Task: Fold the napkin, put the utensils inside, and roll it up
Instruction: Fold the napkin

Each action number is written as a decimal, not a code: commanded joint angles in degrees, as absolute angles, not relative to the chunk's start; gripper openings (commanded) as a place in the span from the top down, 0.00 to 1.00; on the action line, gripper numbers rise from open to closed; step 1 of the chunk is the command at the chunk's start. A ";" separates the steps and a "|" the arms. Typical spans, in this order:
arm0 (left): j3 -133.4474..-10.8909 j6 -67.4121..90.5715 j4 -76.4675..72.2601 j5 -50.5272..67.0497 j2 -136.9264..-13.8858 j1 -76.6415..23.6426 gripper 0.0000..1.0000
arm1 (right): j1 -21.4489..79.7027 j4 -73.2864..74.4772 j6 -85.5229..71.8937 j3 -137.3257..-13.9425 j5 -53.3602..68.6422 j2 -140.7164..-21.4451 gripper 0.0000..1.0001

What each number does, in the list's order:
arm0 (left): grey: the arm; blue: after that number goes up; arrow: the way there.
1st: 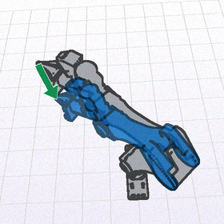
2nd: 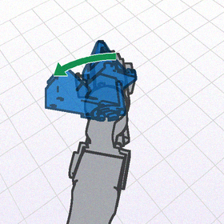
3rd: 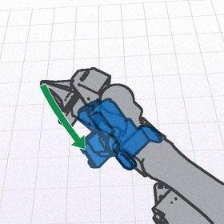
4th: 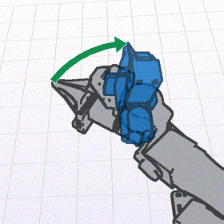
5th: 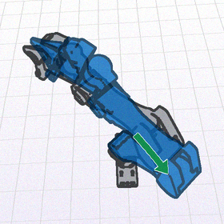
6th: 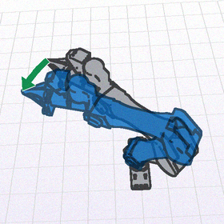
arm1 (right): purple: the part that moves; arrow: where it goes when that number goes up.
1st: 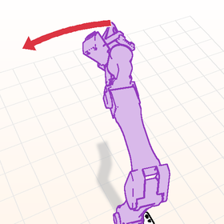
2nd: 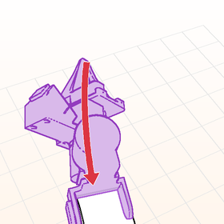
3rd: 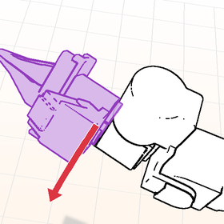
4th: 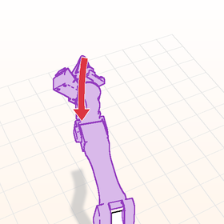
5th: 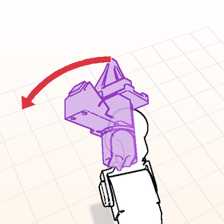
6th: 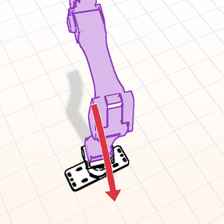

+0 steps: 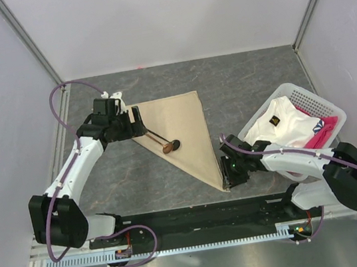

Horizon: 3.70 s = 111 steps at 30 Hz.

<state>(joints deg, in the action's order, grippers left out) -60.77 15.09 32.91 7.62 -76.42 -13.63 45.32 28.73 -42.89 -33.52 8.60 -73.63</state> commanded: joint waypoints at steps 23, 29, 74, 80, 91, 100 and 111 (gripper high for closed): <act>-60.29 13.09 32.52 4.48 -71.90 -13.62 0.10 | 46.76 35.06 -43.33 -39.72 4.13 -72.95 1.00; -60.12 13.27 32.34 4.83 -71.19 -13.62 0.10 | 46.76 35.16 -41.31 -47.63 2.64 -75.13 1.00; -59.68 13.80 31.29 5.28 -69.70 -13.36 0.10 | 50.45 14.85 -28.39 -94.48 10.20 -116.10 1.00; -59.59 13.80 31.29 5.71 -69.79 -13.36 0.10 | 50.36 15.47 -27.25 -98.52 9.49 -118.56 1.00; -59.50 13.89 31.38 5.36 -69.35 -13.36 0.10 | 50.27 17.84 -24.87 -107.39 8.00 -125.42 1.00; -59.41 13.89 31.29 5.01 -69.17 -13.36 0.10 | 50.36 18.72 -24.43 -111.53 6.33 -128.84 1.00; -59.50 13.89 31.29 5.10 -69.26 -13.36 0.10 | 50.36 18.81 -24.52 -115.92 5.63 -133.15 1.00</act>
<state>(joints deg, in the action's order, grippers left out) -59.59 15.05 32.97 3.38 -70.65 -13.10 50.00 20.01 -25.06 -112.49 6.11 -131.48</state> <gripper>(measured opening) 0.898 0.007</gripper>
